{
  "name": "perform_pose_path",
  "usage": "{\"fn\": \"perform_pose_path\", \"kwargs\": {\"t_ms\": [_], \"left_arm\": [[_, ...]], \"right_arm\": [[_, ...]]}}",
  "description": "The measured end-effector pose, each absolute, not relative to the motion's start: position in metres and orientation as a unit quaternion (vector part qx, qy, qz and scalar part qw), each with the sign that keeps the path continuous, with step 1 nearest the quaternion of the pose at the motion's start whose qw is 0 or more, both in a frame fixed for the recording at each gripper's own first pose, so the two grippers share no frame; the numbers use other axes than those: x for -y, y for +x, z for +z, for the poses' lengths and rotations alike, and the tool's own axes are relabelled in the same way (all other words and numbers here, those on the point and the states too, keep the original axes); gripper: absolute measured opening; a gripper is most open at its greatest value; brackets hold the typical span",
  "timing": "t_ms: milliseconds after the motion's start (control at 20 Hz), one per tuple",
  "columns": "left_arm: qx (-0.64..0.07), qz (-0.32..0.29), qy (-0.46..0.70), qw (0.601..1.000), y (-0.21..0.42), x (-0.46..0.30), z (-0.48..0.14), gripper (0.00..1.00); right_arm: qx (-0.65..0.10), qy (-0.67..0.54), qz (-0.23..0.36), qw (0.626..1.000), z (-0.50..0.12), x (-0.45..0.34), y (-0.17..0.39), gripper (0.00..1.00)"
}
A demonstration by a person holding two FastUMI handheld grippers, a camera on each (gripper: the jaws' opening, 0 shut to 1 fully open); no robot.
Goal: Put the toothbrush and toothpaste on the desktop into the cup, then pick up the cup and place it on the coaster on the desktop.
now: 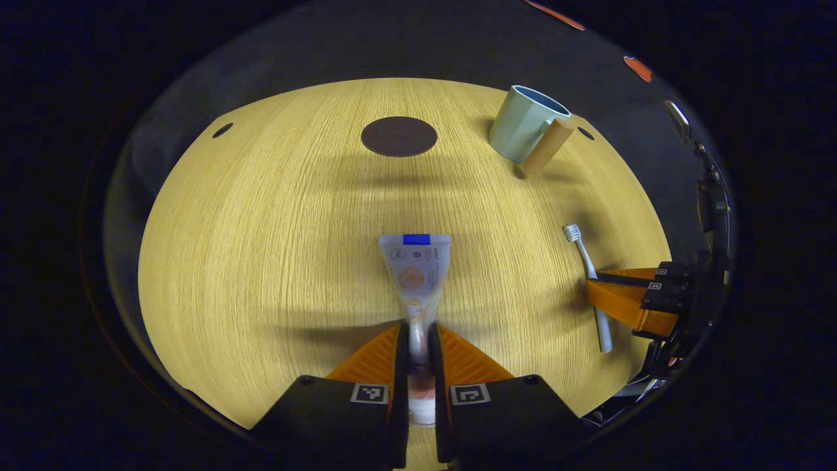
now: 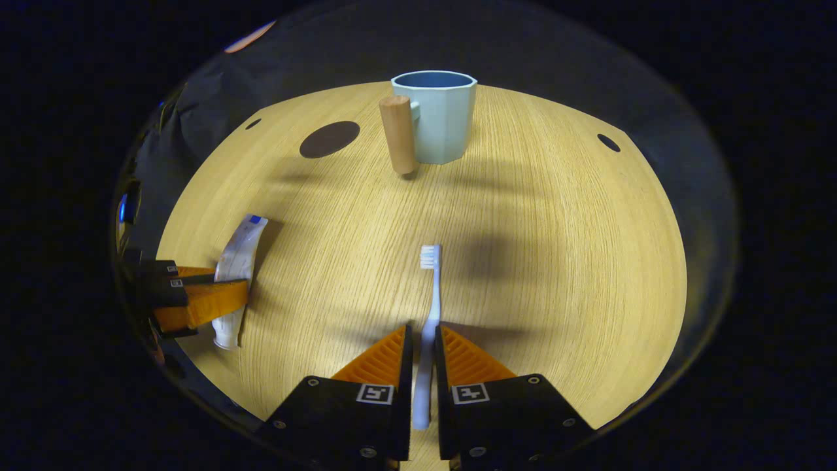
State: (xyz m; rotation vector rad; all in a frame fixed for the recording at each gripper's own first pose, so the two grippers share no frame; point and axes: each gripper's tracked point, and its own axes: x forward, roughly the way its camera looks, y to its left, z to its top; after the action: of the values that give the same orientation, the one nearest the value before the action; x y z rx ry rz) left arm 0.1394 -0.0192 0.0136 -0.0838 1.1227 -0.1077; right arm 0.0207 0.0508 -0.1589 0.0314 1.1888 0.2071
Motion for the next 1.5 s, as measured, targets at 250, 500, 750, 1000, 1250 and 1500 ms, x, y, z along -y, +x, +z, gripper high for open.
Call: {"fn": "perform_pose_path", "kwargs": {"t_ms": [250,500,750,1000,1250,1500], "left_arm": [[-0.516,-0.065,-0.046,0.853,0.089,0.012,0.106,0.2],[-0.493,-0.064,-0.038,0.867,0.06,0.014,0.221,0.19],[-0.475,-0.074,-0.049,0.875,0.081,0.006,0.265,0.22],[-0.444,-0.088,-0.057,0.89,0.065,-0.014,0.336,0.21],[-0.392,-0.089,-0.05,0.914,0.061,-0.023,0.354,0.2],[-0.353,-0.086,-0.048,0.931,0.059,-0.028,0.366,0.2]], "right_arm": [[-0.546,0.039,0.093,0.831,-0.159,-0.05,0.033,0.06],[-0.501,0.056,0.104,0.857,-0.136,-0.051,0.046,0.06],[-0.434,0.067,0.108,0.892,-0.086,-0.048,0.072,0.06],[-0.371,0.088,0.118,0.917,-0.05,-0.048,0.091,0.06],[-0.305,0.124,0.127,0.935,-0.016,-0.041,0.107,0.06],[-0.259,0.161,0.136,0.943,0.002,-0.04,0.131,0.05]]}}
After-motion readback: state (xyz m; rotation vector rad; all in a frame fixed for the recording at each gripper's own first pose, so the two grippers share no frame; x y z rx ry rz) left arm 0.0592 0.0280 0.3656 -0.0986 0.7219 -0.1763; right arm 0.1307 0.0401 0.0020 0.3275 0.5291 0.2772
